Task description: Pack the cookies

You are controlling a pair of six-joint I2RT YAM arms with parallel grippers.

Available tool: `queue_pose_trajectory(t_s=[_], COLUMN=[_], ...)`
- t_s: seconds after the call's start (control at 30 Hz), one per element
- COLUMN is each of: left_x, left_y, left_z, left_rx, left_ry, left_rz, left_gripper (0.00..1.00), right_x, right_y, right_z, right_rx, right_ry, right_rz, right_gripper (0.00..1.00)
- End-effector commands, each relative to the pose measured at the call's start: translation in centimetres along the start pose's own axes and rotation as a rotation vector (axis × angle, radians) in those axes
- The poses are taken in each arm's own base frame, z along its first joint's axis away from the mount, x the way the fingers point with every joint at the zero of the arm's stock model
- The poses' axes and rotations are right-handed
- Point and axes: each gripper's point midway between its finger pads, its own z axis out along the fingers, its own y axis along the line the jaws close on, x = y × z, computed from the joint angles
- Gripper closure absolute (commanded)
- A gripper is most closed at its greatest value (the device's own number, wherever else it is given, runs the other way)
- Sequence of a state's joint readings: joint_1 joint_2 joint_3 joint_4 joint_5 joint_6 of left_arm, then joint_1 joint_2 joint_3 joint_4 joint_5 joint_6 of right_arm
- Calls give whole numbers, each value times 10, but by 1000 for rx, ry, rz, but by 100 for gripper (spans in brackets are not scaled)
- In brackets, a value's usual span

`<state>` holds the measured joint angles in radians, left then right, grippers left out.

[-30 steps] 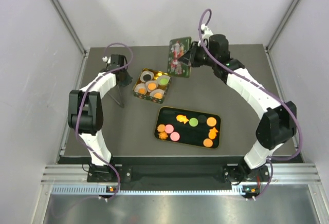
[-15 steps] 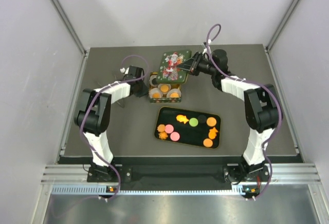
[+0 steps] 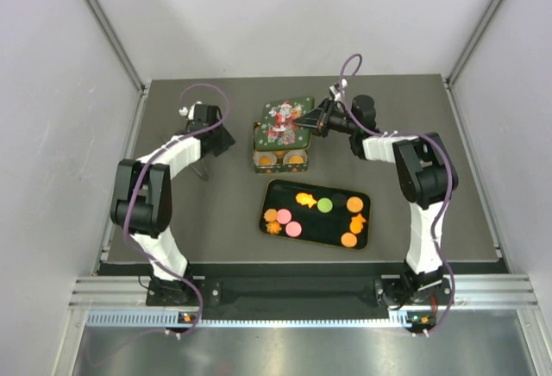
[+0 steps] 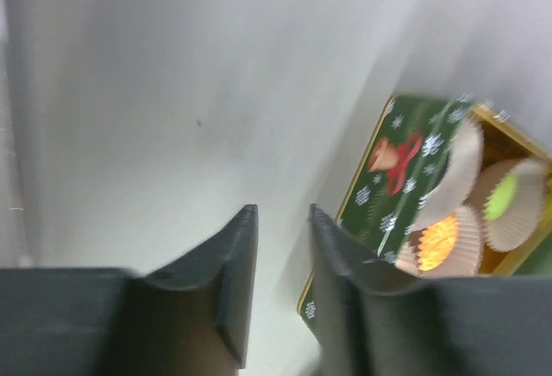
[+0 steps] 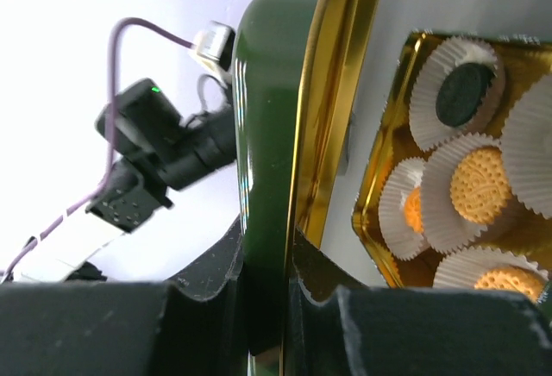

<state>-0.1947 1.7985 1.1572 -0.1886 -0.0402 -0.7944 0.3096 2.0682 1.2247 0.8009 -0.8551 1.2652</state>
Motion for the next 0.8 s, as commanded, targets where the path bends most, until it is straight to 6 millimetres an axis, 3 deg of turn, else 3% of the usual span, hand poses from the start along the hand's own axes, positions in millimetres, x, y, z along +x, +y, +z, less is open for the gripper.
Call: queue_pose_trajectory(t_s=[0.0,0.1,0.3,0.57,0.77], left_x=[-21,-22,-20,-13,-2], left_y=[-14,-20,-45,-67,-66], left_z=[-23,-26,-39,-47,-39], left_rx=[59,89,232,375,403], left_ry=[-53,-54,-39,-2,23], left_rz=[4,-2,-10,4,-9], left_gripper=[58,44,24,15,15], right_x=[-4,0,10,15,23], right_y=[20,11,15,3,-10], right_z=[2,4,10,21,26], right_rx=[-97,-100,-179,-174,-157], right_ry=[28,58,95,115,134], right_rz=[-76,-50,-30,-16,12], right_gripper=[100,100,100,100,100])
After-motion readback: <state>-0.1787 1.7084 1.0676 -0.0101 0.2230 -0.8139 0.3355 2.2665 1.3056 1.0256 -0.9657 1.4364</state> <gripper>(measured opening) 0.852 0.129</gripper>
